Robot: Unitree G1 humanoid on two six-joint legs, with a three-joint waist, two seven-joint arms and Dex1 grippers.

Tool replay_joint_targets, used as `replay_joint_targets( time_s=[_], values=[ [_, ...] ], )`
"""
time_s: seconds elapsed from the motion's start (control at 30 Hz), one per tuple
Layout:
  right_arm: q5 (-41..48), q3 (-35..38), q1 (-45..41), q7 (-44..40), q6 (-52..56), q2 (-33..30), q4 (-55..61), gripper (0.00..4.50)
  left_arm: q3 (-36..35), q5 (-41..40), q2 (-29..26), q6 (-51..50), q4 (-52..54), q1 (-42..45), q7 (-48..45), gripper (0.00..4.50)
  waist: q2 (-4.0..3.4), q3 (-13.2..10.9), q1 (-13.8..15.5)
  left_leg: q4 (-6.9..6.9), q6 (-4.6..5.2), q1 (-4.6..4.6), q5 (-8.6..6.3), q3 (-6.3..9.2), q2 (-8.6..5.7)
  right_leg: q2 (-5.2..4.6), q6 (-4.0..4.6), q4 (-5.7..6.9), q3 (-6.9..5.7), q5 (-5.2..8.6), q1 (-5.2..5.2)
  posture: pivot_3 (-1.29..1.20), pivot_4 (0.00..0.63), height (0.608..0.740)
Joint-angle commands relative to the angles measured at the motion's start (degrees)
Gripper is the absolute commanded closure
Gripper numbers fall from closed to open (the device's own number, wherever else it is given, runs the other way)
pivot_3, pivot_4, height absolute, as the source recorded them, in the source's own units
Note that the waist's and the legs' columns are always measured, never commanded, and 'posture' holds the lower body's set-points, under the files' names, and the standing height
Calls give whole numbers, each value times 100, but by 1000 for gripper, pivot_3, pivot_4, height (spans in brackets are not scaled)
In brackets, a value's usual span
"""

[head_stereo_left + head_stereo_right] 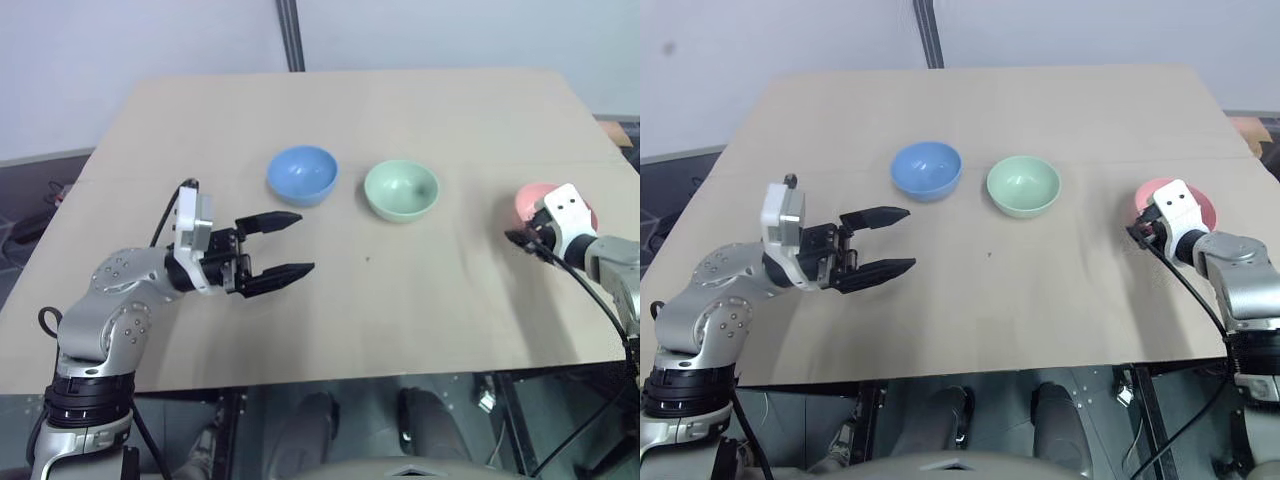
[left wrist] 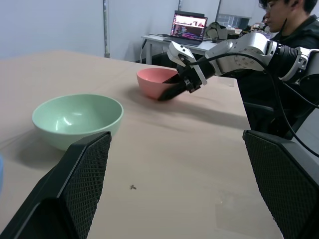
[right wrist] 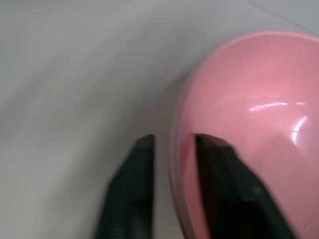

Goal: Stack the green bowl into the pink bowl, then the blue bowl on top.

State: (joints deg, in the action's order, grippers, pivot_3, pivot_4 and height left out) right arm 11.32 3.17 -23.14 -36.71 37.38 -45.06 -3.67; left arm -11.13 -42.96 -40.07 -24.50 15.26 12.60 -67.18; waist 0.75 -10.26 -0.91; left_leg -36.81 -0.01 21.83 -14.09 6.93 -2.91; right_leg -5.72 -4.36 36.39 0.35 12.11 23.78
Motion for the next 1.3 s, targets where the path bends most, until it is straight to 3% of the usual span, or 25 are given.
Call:
replay_joint_targets(
  time_s=[0.03, 0.27, 0.4, 0.57, 0.73, 0.77, 0.93, 1.1, 1.2, 1.3],
  values=[
    [7, 88, -51, -135, 85, -189, 471, 4458, -113, -13, 0, 117, 204, -142, 45, 0, 0, 0, 2, 0, 0, 0, 0, 0, 0, 0, 0, 0, 0, 0, 0, 0, 150, 740],
    [677, -65, 405, -352, 1258, -146, 2867, 4458, -233, 93, -28, 214, 117, -296, 231, 0, -1, -1, 9, 0, 1, 1, -1, 3, 2, 0, -1, 0, -1, 1, 1, 0, 150, 740],
    [711, -924, 711, -258, 1581, -83, 4124, 4458, -234, 156, -48, 272, 60, -312, 265, 0, 0, 0, 13, 0, 1, 1, -1, 6, 2, 0, -2, 0, -4, 1, 0, 0, 150, 740],
    [455, -1762, 819, 422, 1740, 622, 4433, 4458, -211, 207, -65, 308, 28, -308, 253, 0, 2, 1, 14, -2, 1, 3, -1, 6, 1, -1, -2, -1, -6, 1, 0, 0, 150, 740],
    [234, -2332, 632, 440, 1642, 868, 4036, 4458, -204, 175, -66, 266, 74, -309, 235, 0, 11, 6, -3, -4, 1, -4, -1, 7, 3, 3, -2, 1, -6, 1, -1, 0, 150, 740],
    [253, -2355, 585, 373, 1651, 866, 3986, 3756, -197, 153, -67, 258, 90, -301, 215, 0, 12, 7, -7, -3, 0, -7, -1, 7, 5, 6, -2, 2, -6, 1, -1, 0, 150, 740],
    [560, -1811, 319, 297, 1997, 861, 4351, 1630, -171, 96, -51, 242, 100, -272, 148, 0, 9, 4, 10, -4, 0, -2, -1, 10, 6, 9, -2, 3, -7, 0, 0, 0, 150, 740],
    [1369, -1095, -503, -101, 2427, 924, 4449, 1630, -141, 113, 11, 264, 105, -304, 154, 0, 8, 3, 2, -3, 0, -2, -1, 11, 6, 8, -2, 2, -7, 0, 0, 0, 150, 740],
    [1152, -1112, -1200, -27, 2080, 1004, 3701, 1630, -140, 105, 67, 270, 134, -340, 196, 0, 7, 3, -12, -3, 1, -6, -1, 10, 9, 12, -2, 4, -7, 0, 0, 0, 150, 740],
    [572, -1297, -1664, -176, 1211, 694, 2446, 1630, -177, 54, 92, 271, 236, -429, 179, 0, 8, 3, 11, -3, 0, -4, -1, 14, 7, 11, -1, 4, -12, 0, -1, 0, 150, 740]
  ],
)
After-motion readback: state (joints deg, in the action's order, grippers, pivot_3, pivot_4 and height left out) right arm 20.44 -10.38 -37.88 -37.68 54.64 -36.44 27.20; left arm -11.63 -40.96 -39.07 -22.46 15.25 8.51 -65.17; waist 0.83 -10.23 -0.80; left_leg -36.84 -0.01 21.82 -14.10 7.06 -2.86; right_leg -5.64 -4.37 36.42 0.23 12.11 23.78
